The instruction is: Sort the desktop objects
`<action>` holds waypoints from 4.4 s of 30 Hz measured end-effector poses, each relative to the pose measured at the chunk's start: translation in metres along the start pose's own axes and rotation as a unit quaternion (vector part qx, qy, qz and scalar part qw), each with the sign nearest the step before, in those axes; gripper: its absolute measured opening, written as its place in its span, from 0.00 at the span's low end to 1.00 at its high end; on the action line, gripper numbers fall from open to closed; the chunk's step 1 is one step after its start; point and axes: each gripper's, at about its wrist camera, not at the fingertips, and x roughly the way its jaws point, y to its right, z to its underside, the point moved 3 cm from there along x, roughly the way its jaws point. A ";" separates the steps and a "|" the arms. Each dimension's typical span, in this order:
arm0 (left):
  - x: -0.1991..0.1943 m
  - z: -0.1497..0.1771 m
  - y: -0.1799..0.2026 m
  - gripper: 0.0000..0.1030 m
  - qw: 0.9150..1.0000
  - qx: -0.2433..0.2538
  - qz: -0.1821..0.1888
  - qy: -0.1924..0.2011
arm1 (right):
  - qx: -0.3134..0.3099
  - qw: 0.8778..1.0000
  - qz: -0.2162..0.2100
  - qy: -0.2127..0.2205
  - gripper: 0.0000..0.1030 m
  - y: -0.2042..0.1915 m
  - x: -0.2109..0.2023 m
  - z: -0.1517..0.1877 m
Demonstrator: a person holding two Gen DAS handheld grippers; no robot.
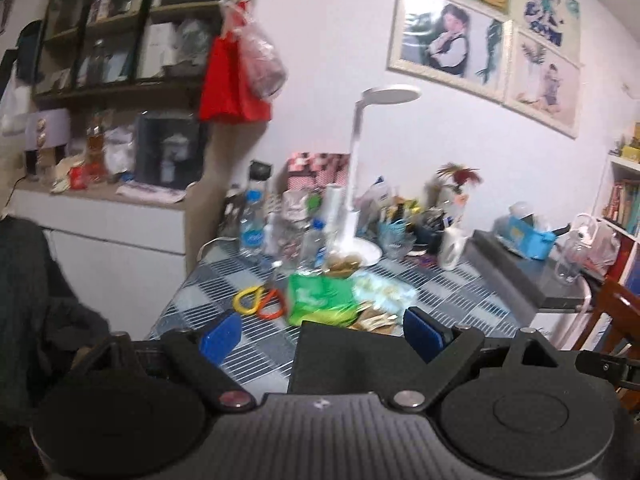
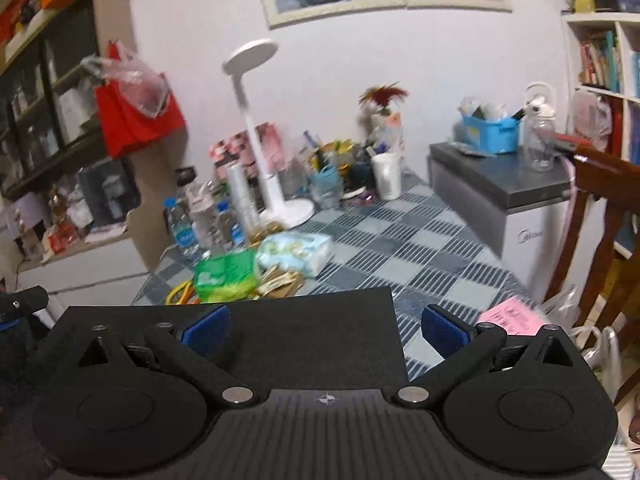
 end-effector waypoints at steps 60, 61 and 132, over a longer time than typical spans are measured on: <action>0.398 0.094 0.236 1.00 0.981 0.101 -0.061 -0.153 | -0.088 0.991 0.047 -0.087 1.00 0.231 0.343 -0.030; 0.392 0.090 0.235 1.00 0.982 0.099 -0.061 -0.152 | -0.092 0.991 0.049 -0.084 1.00 0.229 0.336 -0.032; -0.074 0.109 -0.025 1.00 0.969 0.066 -0.078 -0.226 | -0.157 0.975 -0.069 -0.141 0.84 -0.167 0.030 0.043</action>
